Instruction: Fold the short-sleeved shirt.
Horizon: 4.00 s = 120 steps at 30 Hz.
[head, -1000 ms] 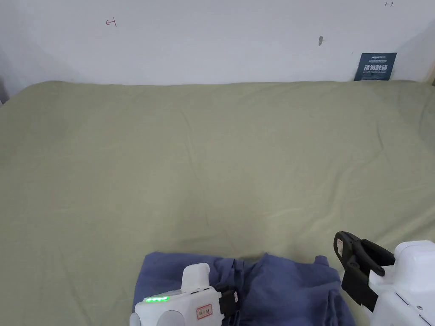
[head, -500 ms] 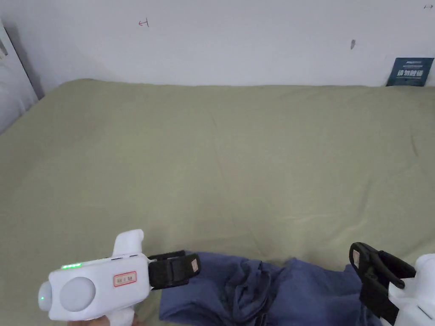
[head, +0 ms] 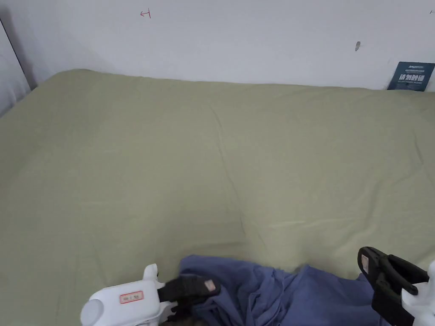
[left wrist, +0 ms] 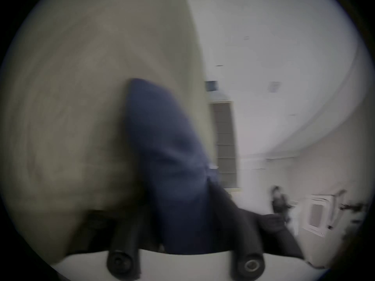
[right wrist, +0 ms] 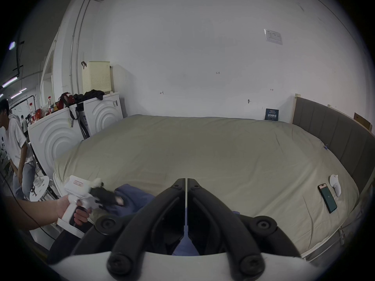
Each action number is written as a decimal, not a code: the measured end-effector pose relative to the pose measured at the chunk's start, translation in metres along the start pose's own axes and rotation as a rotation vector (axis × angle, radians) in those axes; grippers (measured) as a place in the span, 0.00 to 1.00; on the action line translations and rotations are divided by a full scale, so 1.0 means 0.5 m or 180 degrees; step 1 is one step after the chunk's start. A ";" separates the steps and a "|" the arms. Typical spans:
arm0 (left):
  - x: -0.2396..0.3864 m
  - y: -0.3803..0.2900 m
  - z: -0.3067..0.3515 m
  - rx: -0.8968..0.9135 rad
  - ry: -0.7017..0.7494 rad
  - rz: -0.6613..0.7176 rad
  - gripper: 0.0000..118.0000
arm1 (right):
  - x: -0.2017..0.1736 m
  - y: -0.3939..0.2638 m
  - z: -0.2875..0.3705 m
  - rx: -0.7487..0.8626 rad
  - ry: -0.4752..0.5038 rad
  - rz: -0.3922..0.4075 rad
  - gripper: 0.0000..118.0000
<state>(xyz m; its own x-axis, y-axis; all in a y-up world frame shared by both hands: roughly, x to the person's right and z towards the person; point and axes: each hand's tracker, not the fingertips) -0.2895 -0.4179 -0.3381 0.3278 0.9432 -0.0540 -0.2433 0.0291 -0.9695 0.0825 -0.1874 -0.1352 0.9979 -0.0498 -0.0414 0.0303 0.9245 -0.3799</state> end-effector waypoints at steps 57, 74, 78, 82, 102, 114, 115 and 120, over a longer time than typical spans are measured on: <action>0.247 -0.267 -0.250 0.0097 0.0508 -0.1139 0.05 | 0.093 -0.082 0.019 -0.0415 0.0167 -0.0208 0.05; 0.119 -0.143 -0.003 0.0367 0.0722 -0.0737 0.95 | 0.108 -0.268 -0.213 -0.1472 0.0898 -0.1656 0.05; 0.100 -0.149 -0.086 0.0186 0.0175 -0.0604 0.70 | 0.100 -0.264 -0.222 -0.1490 0.0924 -0.1559 0.05; 0.104 -0.154 -0.119 0.0349 0.0830 -0.0600 0.26 | 0.099 -0.252 -0.218 -0.1492 0.0935 -0.1523 0.05; -0.079 0.217 0.643 0.1134 0.2127 -0.0434 0.31 | -0.079 -0.178 -0.238 -0.1452 0.1174 -0.1037 0.06; 0.207 0.074 0.643 0.1610 0.2643 -0.1596 0.89 | -0.043 -0.129 -0.195 -0.1244 0.1199 -0.0947 0.06; 0.240 0.061 0.633 0.1718 0.2630 -0.1669 0.89 | -0.033 -0.118 -0.187 -0.1180 0.1173 -0.0922 0.06; 0.457 -0.022 0.470 0.2312 0.2716 -0.2655 0.89 | 0.050 -0.004 -0.134 -0.0692 0.0750 -0.0639 0.06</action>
<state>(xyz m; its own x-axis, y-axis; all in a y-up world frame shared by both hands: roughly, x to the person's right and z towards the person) -0.4268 -0.1250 -0.2837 0.9928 0.0805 0.0889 -0.0304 0.8861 -0.4626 0.1036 -0.2156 -0.1972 0.9320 -0.3307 -0.1481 0.1858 0.7871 -0.5882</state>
